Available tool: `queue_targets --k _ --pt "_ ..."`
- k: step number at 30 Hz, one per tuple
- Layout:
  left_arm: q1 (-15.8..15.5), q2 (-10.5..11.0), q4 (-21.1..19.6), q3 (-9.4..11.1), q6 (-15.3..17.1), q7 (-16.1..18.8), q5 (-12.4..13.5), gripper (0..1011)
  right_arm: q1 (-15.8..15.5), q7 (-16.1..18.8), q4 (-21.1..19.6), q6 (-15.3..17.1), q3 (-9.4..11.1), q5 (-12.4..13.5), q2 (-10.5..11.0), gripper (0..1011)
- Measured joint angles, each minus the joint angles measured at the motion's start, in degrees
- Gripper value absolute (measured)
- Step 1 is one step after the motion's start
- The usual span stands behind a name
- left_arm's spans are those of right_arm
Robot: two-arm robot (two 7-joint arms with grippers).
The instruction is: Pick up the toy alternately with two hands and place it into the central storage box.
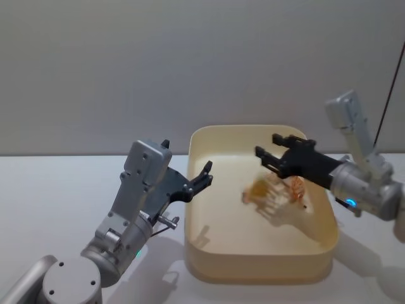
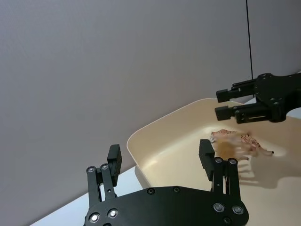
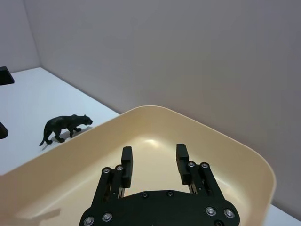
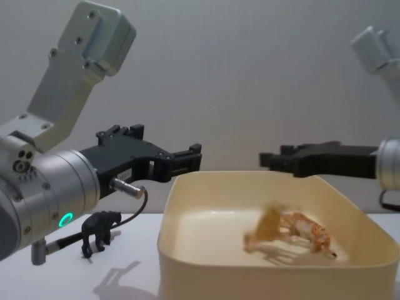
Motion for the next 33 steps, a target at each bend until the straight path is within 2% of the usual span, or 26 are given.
queue_targets --k 1,2,5,8,12,17,26,33 --pt "0.00 0.00 0.00 0.00 0.00 0.00 0.00 1002 0.73 0.53 1.11 -0.21 -0.27 -0.08 -0.38 577" --pt "0.00 0.00 0.00 0.00 0.00 0.00 0.00 1002 0.73 0.53 1.11 -0.21 -0.27 -0.08 -0.38 577" --pt "0.00 0.00 0.00 0.00 0.00 0.00 0.00 1002 2.10 1.78 3.58 -0.68 -0.93 -0.27 -1.28 695" --pt "0.00 0.00 0.00 0.00 0.00 0.00 0.00 1001 2.54 2.16 4.27 -0.86 -1.09 -0.29 -1.52 753" --pt "0.00 0.00 0.00 0.00 0.00 0.00 0.00 1001 2.47 1.93 3.99 -1.11 -0.96 -0.11 -1.27 896" --pt "0.00 0.00 0.00 0.00 0.00 0.00 0.00 1002 1.40 0.52 2.18 -1.19 -0.22 0.41 -0.40 996" --pt "0.00 0.00 0.00 0.00 0.00 0.00 0.00 1002 -1.97 -3.37 -3.15 -1.04 1.98 1.93 2.24 1001" --pt "0.19 0.03 -0.18 -0.04 0.00 0.13 -0.11 1002 -5.71 -7.33 -8.61 -0.84 4.58 3.73 5.20 1001"
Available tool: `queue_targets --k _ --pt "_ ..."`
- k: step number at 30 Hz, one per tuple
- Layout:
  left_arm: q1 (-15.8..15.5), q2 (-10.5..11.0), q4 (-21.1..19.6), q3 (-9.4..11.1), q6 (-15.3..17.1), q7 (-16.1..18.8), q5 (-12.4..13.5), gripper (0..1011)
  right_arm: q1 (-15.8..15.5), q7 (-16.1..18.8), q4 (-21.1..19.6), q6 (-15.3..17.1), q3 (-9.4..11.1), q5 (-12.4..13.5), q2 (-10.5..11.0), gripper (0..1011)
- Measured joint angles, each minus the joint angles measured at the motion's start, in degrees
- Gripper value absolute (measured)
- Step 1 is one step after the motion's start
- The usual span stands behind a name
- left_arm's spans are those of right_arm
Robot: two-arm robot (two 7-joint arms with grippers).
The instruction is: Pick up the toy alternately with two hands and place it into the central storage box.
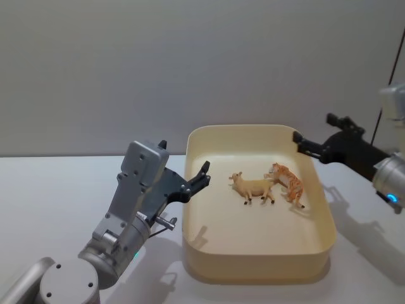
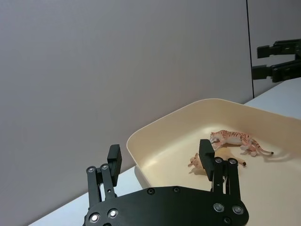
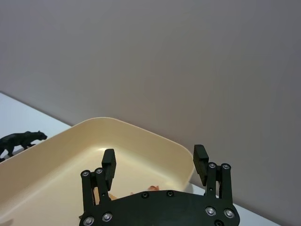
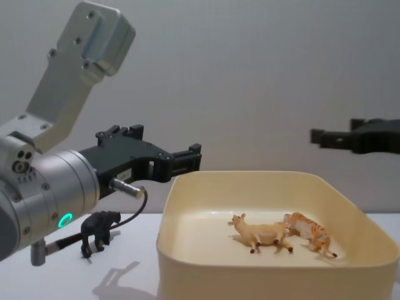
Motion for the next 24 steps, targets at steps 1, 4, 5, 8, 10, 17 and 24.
queue_targets --k 1,4,5,8,10,17,24 --pt "0.14 0.06 -0.21 -0.04 0.00 0.21 -0.21 1001 -0.31 -0.31 -0.45 0.01 0.21 0.18 0.24 1001" --pt "0.57 0.40 -0.82 -0.24 0.09 0.79 -0.98 1002 -1.32 -1.35 -1.89 0.06 0.91 0.73 1.05 1001" --pt "0.69 0.51 -1.00 -0.32 0.16 0.94 -1.20 1002 -1.55 -1.57 -2.25 0.07 1.05 0.84 1.22 1001" --pt "1.23 1.08 -1.73 -0.74 0.61 1.65 -2.25 1002 -2.30 -2.31 -3.28 0.10 1.54 1.23 1.79 1001" --pt "1.52 1.45 -2.09 -1.01 0.88 1.98 -2.82 1002 -2.62 -2.64 -3.75 0.12 1.77 1.41 2.05 1001" --pt "2.63 3.88 -3.33 -3.04 2.97 2.59 -6.62 1001 -3.78 -3.78 -5.46 0.18 2.58 2.00 2.98 1001" --pt "2.52 5.57 -2.88 -4.84 5.77 0.78 -9.87 1001 -4.33 -4.37 -6.27 0.24 2.96 2.31 3.41 1001"
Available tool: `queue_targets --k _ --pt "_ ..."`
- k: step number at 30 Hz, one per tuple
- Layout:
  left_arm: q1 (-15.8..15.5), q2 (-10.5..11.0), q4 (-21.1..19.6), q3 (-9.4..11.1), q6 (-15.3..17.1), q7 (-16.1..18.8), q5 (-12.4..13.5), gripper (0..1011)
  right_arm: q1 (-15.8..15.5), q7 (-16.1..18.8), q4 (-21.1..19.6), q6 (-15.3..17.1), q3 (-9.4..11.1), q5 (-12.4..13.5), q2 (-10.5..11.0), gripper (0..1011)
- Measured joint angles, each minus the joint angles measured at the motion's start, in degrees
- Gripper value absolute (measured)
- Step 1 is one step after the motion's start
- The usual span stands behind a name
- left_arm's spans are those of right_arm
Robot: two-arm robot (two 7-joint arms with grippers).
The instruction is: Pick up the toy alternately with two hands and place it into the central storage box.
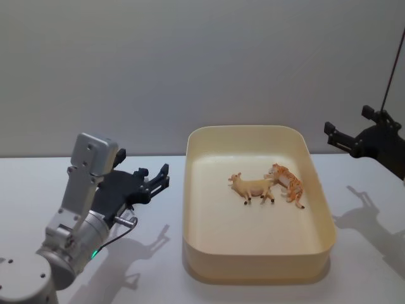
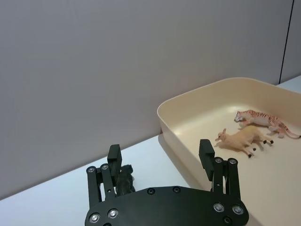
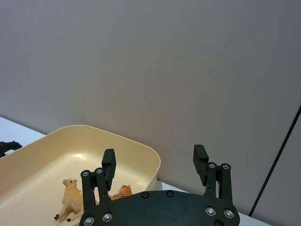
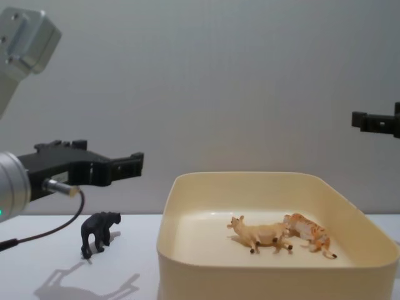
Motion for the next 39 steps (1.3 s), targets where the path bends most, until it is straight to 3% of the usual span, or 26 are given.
queue_targets --k 8,19,30,39 --pt "-1.52 1.06 3.07 -1.64 2.72 -4.69 -2.61 1001 -0.38 -0.38 -0.55 0.01 0.25 0.19 0.31 1001" --pt "-5.12 1.48 11.09 -3.50 4.02 -13.17 -4.96 1001 -0.61 -0.60 -0.87 0.01 0.40 0.27 0.49 1001" --pt "-10.18 0.27 21.29 -4.24 3.45 -20.69 -5.38 1001 -0.70 -0.70 -1.01 0.01 0.47 0.34 0.55 1001" --pt "-14.79 -0.92 29.86 -4.41 2.85 -27.67 -4.08 1001 -0.74 -0.75 -1.05 0.00 0.51 0.36 0.60 1001"
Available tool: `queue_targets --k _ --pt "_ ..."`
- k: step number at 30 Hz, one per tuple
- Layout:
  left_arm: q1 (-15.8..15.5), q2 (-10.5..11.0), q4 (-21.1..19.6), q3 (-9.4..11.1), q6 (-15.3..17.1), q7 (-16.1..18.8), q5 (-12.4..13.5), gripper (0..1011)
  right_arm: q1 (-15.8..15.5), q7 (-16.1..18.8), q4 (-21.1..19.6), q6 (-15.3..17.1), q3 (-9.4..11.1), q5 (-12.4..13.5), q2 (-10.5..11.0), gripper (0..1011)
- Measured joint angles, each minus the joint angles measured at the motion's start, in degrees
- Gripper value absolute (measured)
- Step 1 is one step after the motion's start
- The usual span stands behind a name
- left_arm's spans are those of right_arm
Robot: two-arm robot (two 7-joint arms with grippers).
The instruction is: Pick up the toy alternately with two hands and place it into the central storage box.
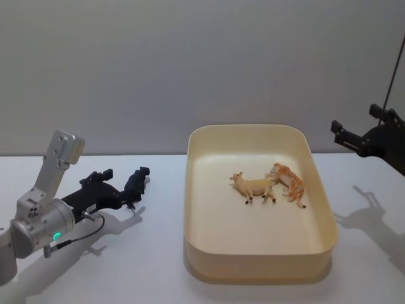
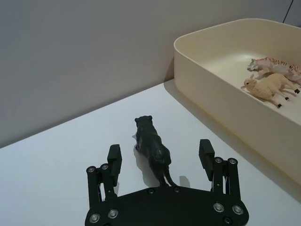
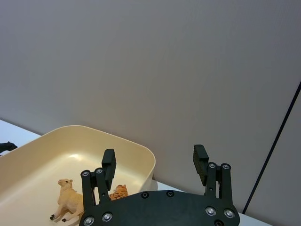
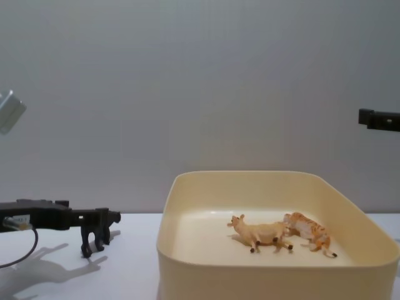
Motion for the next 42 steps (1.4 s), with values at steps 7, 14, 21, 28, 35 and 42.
queue_targets --k 7,14,21,28,35,42 --pt "-3.08 -0.75 5.10 0.01 0.10 -5.03 1.27 1002 -0.03 0.00 -0.04 0.00 0.00 0.00 0.02 1001" --pt "-6.48 -1.53 10.07 0.12 0.63 -10.21 2.74 1002 -0.03 0.00 -0.04 0.00 0.00 -0.01 0.02 1001" --pt "-9.66 -2.25 14.44 0.16 1.06 -14.55 3.55 1001 -0.03 0.00 -0.04 0.00 0.00 -0.01 0.01 1001" --pt "-11.95 -2.75 17.47 0.12 1.55 -17.19 4.16 1001 -0.03 0.01 -0.04 0.00 0.00 -0.01 0.02 1001" --pt "-13.71 -3.11 19.71 0.09 1.89 -19.07 4.65 1002 -0.03 0.01 -0.04 0.00 0.00 -0.01 0.01 1001" --pt "-14.60 -3.30 20.84 0.07 2.06 -20.03 4.92 1001 -0.03 0.00 -0.04 0.00 -0.01 -0.01 0.02 1001"
